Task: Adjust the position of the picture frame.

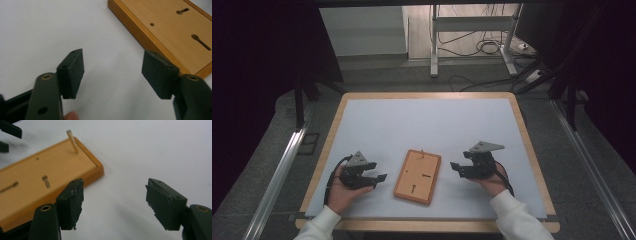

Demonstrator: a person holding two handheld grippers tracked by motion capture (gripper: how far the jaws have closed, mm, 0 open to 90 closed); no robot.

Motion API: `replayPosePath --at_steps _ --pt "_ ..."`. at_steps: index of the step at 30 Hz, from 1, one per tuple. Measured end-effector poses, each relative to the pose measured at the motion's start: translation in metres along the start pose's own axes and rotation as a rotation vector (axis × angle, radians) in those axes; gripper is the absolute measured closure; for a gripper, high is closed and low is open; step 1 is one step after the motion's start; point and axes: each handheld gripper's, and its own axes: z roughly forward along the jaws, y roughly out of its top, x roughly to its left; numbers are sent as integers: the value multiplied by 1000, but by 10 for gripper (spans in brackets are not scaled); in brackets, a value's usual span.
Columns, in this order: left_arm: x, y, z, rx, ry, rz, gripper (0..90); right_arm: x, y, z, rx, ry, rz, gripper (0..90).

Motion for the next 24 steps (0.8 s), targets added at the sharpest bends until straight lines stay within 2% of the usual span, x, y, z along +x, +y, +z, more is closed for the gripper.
replayPosePath --at_steps 2,5,7,8,15,21,22,23,24 --pt "-1 1 -1 8 -17 15 513 -1 -12 -11 -3 -27 -7 306" --pt "-5 2 -1 27 -47 52 700 -3 -25 -24 -3 -43 -12 305" --pt "-9 3 -1 46 -49 79 850 -3 -32 -33 -3 -47 -10 304" --pt "-10 3 -1 53 -54 86 894 -3 -36 -38 -6 -50 -6 304" --pt "-16 4 0 81 -82 109 900 2 -45 -56 -36 -56 -17 303" --pt "-23 4 6 118 -114 136 900 1 -47 -56 -31 -63 -27 294" --pt "-25 4 7 121 -121 136 900 0 -47 -55 -31 -67 -29 294" --pt "-26 4 8 135 -126 154 900 0 -47 -55 -34 -72 -29 292" --pt "-29 4 9 135 -129 150 900 0 -46 -56 -43 -84 -32 292"
